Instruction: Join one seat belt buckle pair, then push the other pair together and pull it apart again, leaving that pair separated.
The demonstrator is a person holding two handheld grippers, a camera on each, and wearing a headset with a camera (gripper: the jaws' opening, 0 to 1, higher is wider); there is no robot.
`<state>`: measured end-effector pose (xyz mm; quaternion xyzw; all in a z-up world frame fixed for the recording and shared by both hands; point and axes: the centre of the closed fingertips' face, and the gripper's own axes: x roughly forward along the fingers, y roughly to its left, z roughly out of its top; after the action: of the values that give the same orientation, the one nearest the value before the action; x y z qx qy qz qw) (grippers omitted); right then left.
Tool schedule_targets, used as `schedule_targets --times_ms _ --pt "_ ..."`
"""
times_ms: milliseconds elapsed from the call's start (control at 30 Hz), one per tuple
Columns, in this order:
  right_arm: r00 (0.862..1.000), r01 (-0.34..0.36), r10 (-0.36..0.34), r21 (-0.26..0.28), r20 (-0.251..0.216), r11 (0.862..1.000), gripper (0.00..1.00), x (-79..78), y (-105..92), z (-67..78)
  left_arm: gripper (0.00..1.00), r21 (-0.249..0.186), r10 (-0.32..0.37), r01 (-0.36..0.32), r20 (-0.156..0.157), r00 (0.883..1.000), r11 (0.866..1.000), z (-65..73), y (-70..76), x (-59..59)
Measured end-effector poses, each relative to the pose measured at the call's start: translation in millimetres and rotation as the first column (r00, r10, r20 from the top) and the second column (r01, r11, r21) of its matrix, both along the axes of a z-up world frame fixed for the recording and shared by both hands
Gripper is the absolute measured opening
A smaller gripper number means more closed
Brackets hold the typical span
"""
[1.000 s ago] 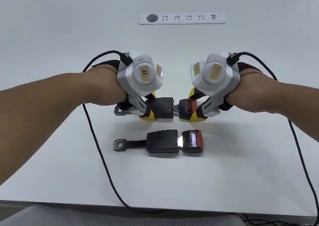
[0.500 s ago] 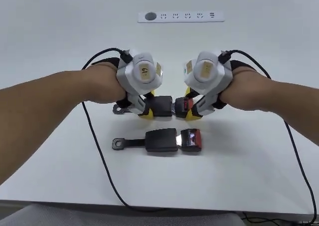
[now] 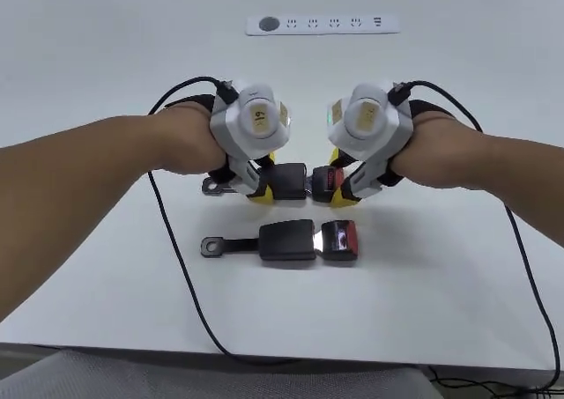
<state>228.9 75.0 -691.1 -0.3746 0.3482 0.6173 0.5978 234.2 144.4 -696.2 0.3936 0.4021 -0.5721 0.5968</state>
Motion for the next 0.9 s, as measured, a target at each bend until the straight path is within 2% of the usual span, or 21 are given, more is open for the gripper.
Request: schedule_targets --times_ms 267,333,533,767,900 --pt "1.0 0.009 -0.009 0.002 0.0 1.0 0.32 1.1 -15.0 -2.5 0.31 -0.009 0.007 -0.007 0.002 1.0 1.0 -1.2 2.3 0.5" --pt "1.0 0.007 -0.007 0.017 -0.001 1.0 0.32 0.0 -14.6 -0.8 0.31 -0.009 0.009 -0.009 0.001 1.0 1.0 -0.8 1.8 0.1" --pt "1.0 -0.001 0.001 0.01 0.002 1.0 0.32 -0.9 -13.8 -0.1 0.31 -0.017 0.011 -0.011 -0.002 1.0 1.0 -1.0 2.0 0.2" --pt "1.0 -0.004 0.004 0.029 0.01 1.0 0.32 -1.4 -18.6 0.0 0.32 -0.001 0.006 -0.006 -0.001 1.0 1.0 0.6 -0.4 -2.3" --pt "1.0 0.004 -0.005 0.028 0.015 1.0 0.32 1.1 -32.1 -0.7 0.32 -0.008 0.014 -0.014 -0.004 1.0 1.0 0.8 0.7 -1.7"
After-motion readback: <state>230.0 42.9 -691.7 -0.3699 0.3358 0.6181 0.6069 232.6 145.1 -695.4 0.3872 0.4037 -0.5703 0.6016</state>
